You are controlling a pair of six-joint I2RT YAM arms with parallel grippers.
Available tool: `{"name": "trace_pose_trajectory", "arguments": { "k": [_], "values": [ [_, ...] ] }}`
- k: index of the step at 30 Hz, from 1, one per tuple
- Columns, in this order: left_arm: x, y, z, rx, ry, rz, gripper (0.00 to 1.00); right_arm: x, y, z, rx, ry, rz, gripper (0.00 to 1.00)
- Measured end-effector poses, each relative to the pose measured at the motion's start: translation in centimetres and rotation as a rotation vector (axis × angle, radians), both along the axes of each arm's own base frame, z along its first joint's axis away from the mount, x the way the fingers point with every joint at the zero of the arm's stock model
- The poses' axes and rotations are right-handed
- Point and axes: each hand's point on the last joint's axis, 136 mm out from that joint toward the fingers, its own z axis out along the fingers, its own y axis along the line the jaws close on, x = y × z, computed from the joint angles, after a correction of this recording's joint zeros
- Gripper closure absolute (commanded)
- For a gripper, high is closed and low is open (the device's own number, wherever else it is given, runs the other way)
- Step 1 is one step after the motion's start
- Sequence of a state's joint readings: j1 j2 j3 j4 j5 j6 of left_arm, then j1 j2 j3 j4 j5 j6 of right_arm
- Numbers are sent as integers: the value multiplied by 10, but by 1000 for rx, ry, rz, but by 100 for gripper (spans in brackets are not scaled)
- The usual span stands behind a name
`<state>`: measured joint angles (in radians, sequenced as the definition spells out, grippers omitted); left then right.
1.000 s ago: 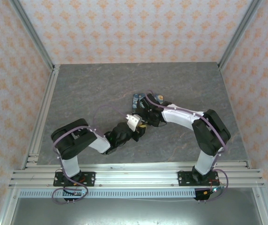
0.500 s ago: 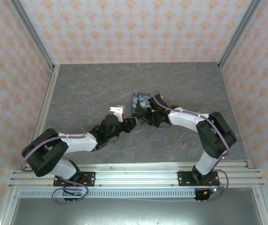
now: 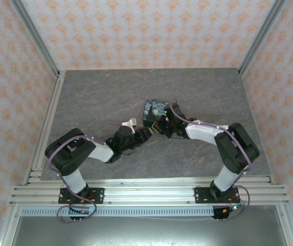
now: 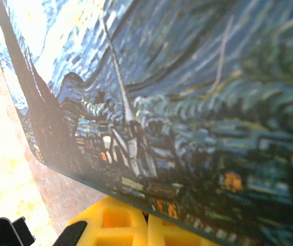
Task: Unlock a padlock with a key
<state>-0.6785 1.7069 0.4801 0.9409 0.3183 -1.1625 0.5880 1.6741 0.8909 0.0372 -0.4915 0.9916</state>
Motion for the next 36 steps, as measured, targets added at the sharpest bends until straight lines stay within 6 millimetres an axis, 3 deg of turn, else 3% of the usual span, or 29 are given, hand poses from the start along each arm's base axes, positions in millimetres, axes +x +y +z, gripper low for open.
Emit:
{"name": "trace_pose_trajectory", "arguments": {
  "k": [9,13,21,36],
  "values": [
    [11,5,14,-114,34,68,51,4,1,3,36,-16,-25,100],
    [17,6,14,-170,53,98,54,6,1,4,51,-19,-38,100],
    [19,6,-11,-217,141,136,55,9,3,7,79,-24,-57,100],
    [33,-5,-2,-339,150,154,60,15,-1,10,103,-27,-86,100]
  ]
}}
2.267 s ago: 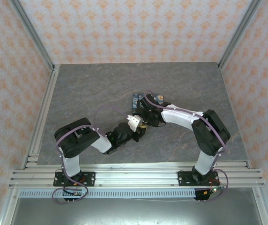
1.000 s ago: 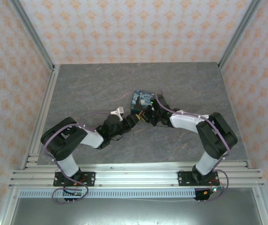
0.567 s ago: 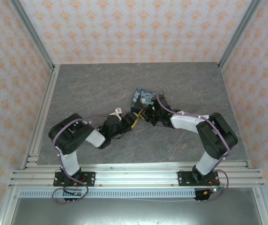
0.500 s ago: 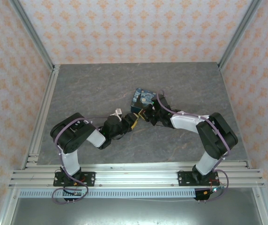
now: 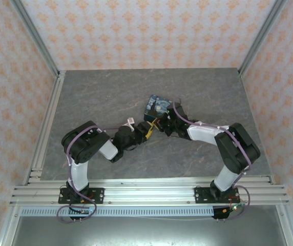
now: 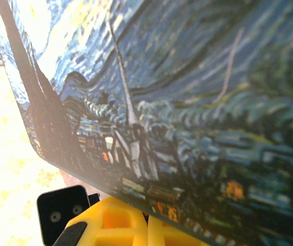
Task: Unlock a padlock with a key
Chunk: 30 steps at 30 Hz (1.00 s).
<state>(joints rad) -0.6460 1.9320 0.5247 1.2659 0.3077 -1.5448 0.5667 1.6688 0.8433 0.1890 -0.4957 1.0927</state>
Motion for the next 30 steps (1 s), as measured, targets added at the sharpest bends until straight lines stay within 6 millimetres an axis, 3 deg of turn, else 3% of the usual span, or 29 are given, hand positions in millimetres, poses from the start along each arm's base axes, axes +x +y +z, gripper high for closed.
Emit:
{"name": "trace_pose_trajectory", "arguments": {
  "k": [5,11,14,30],
  "values": [
    [2,-2,0,-16,5,4,65,1,0,1,8,-2,-7,100],
    [5,-3,2,-40,1,9,91,4,-2,0,6,-9,-15,99],
    [6,-3,2,-46,4,12,99,6,-2,0,6,-12,-19,97],
    [5,-3,-7,-18,7,6,100,-6,-4,-4,-39,21,21,69]
  ]
}}
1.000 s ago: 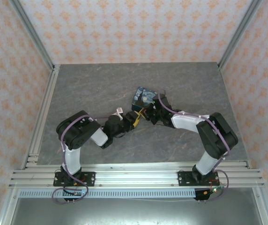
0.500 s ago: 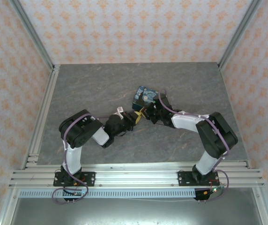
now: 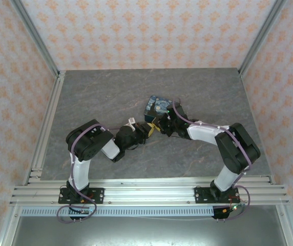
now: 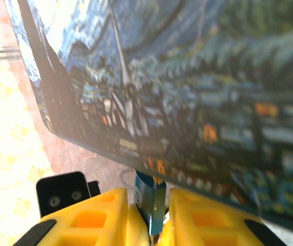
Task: Unlock a padlock with a key
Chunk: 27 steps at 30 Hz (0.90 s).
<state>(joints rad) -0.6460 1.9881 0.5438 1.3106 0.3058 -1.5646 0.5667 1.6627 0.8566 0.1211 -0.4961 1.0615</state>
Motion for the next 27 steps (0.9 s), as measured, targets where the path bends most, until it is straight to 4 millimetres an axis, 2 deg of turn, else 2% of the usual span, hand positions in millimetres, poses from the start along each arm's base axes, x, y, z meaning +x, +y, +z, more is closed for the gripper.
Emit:
{"name": "trace_pose_trajectory", "arguments": {
  "k": [6,15,20,27],
  "values": [
    [-1,0,-1,18,-10,-7,100,-9,-8,-2,-45,34,3,59],
    [2,4,-4,62,-37,10,100,-34,-32,-1,-172,75,16,58],
    [2,5,-7,124,-74,-1,100,-40,-50,21,-259,27,26,57],
    [1,7,-10,203,-113,-17,100,-26,-64,65,-356,-93,31,56]
  ]
}}
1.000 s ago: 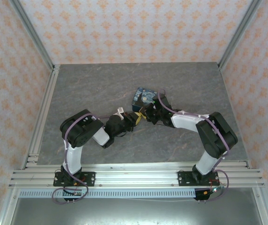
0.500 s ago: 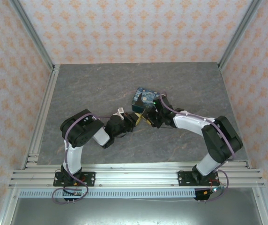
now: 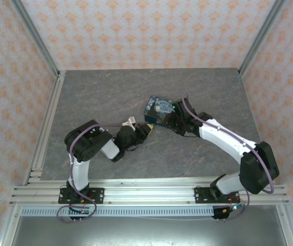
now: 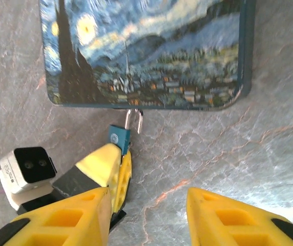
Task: Unlock a padlock with a key
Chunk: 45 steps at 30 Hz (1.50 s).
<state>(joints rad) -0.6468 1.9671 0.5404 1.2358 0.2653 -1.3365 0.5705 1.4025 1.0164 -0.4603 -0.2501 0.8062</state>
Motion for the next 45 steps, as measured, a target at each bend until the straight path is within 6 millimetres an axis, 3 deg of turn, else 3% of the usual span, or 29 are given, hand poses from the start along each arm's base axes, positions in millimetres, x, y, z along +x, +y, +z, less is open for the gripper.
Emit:
{"name": "trace_pose_trajectory", "arguments": {
  "k": [5,11,17,26,31,34,38,45],
  "values": [
    [-2,6,1,76,-31,0,100,15,-19,20,-65,-46,-11,56],
    [-5,17,19,203,-91,-2,100,29,-32,38,-95,-91,-22,55],
    [-7,41,25,372,-99,-1,100,27,-33,35,-104,-81,-15,55],
    [-2,96,26,551,-55,84,100,17,-34,18,-105,-37,-1,54],
    [-15,111,10,600,-18,100,100,15,-32,12,-94,-27,5,54],
    [-23,118,-2,606,19,118,100,16,-29,11,-83,-29,11,54],
    [-31,119,-5,589,28,159,100,17,-26,7,-68,-25,17,54],
    [-35,115,15,567,-14,238,100,17,-20,-8,-45,0,21,54]
  ]
}}
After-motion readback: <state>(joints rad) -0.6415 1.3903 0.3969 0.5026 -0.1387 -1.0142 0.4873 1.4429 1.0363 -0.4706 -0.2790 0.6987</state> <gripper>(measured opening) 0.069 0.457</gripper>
